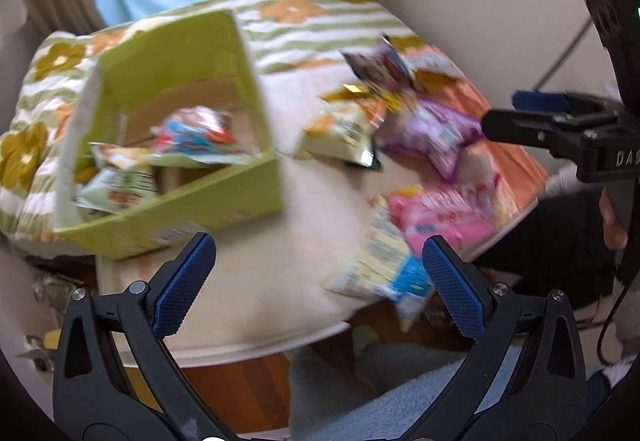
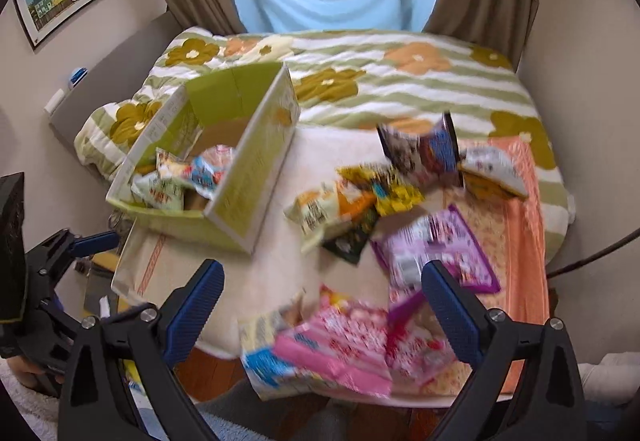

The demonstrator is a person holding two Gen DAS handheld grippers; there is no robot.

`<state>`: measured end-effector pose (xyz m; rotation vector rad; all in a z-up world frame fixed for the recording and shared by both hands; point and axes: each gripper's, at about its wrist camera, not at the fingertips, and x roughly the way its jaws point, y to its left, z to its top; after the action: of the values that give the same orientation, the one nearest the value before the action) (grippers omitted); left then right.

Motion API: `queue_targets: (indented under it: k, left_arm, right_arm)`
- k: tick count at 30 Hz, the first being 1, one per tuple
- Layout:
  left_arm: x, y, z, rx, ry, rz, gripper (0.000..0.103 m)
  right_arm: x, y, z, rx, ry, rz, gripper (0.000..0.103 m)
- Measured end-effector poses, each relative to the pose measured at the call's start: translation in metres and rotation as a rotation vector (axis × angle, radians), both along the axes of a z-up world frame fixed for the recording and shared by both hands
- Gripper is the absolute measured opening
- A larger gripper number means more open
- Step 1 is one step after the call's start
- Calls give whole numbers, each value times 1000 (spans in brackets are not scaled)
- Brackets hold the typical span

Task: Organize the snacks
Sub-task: 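Move both tools back to the snack pile on the table, then grasp a blue-white printed bag with the left tool while the right tool grasps a pink bag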

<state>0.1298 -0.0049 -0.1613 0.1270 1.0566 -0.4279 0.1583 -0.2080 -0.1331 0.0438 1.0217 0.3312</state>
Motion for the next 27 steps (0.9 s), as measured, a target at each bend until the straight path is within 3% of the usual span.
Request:
queue_targets:
  k: [6,14,22,27]
  left_arm:
    - [-17,-41,-35,21,67,-70,102]
    - [-19,-69,-85,50,141,-160,102]
    - [-9,-80,-126,77,188,-204,102]
    - [-3,-79,-137,29,215,-224,102]
  right_arm:
    - [-11,-30,-38,48,65,65,99]
    - [-10,-36,-95,144,156,146,99]
    - [-4,-30,-133,190,215,126,99]
    - [3,-29,-146,222,265,81,99]
